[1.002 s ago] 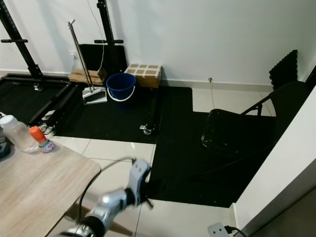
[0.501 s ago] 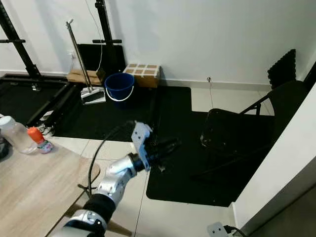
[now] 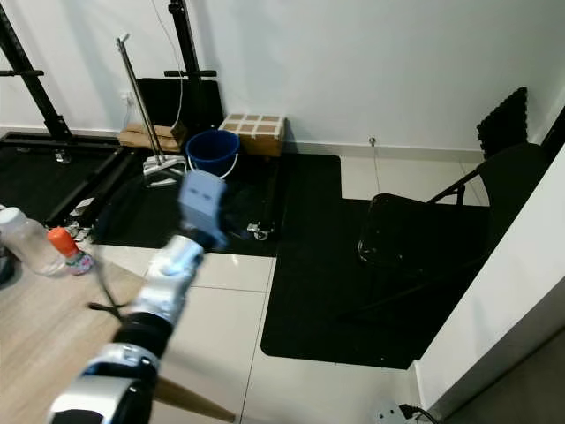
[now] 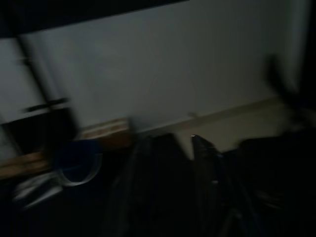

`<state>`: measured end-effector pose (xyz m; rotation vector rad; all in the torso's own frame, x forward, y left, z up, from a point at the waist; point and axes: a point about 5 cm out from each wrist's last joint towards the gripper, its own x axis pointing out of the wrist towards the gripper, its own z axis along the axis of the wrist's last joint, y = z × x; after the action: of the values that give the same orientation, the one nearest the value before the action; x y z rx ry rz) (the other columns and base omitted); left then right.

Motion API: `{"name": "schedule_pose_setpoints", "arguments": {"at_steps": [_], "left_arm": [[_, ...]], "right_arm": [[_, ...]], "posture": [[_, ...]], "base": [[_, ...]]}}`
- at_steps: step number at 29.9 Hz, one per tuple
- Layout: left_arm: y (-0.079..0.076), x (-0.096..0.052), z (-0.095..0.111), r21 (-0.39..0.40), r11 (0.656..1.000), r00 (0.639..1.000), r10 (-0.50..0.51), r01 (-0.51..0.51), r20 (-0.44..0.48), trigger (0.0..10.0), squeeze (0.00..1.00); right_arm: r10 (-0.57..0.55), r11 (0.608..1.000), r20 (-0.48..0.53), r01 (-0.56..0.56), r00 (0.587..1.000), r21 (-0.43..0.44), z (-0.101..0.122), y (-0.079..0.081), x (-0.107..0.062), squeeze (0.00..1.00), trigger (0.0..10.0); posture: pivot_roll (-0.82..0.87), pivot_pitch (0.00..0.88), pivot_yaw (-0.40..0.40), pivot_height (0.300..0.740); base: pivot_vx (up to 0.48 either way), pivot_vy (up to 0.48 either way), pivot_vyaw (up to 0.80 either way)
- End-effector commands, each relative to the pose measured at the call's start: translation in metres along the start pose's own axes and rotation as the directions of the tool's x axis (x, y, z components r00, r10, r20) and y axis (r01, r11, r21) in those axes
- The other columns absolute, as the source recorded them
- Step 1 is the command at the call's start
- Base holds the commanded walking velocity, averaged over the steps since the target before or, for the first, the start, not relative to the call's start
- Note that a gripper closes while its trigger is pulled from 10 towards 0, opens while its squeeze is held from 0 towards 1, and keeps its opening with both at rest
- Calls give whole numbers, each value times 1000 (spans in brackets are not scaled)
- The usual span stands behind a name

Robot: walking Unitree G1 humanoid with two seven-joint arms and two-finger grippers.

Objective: Restocking fridge

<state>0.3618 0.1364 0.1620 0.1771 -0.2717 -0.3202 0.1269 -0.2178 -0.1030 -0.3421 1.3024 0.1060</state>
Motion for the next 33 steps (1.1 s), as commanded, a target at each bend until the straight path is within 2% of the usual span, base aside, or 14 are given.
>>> {"name": "schedule_pose_setpoints", "arguments": {"at_steps": [1,6,13,14,17,18,19,24,29,33], "left_arm": [[14,1,7,46,997,998,55,-56,21,10000,1000],[28,0,11,72,990,992,122,-123,27,10000,1000],[37,-1,10,93,979,984,179,-179,11,10000,1000],[45,-3,8,94,968,973,233,-231,-4,10000,1000],[52,-4,7,100,956,960,278,-275,-19,10000,1000],[55,-6,6,101,949,953,302,-298,-28,10000,820],[60,-7,5,99,941,944,329,-324,-39,10000,0],[77,-16,-1,91,903,901,427,-420,-77,10000,0],[87,-23,-7,78,880,873,475,-469,-112,10000,0],[94,-28,-11,102,864,853,504,-494,-139,10000,0]], "right_arm": [[4,1000,0,-4,1000,16,-1,2,0,0,10000],[5,1000,-6,-5,1000,12,-4,2,0,0,10000],[8,1000,-7,-8,1000,7,-5,3,0,0,10000],[8,1000,-6,-8,1000,6,-5,3,0,0,10000],[8,1000,-5,-8,1000,5,-4,3,0,0,10000],[8,1000,-5,-8,1000,5,-4,3,0,0,10000],[8,1000,-5,-8,1000,5,-4,3,0,0,10000],[7,1000,-6,-7,1000,4,-4,3,0,0,10000],[8,1000,-9,-8,1000,4,-5,3,0,0,10000],[8,1000,-9,-8,1000,3,-5,3,0,0,10000]], "posture": [[6,0,9,740],[8,0,8,740],[9,0,8,740],[8,0,8,740],[8,0,7,740],[8,0,7,740],[7,0,6,740],[8,0,5,740],[8,0,5,740],[8,0,5,740]], "base": [[0,0,0],[0,0,0],[0,0,0],[0,0,0],[0,0,0],[0,0,0],[0,0,0],[0,0,0],[0,0,0],[0,0,0]]}}
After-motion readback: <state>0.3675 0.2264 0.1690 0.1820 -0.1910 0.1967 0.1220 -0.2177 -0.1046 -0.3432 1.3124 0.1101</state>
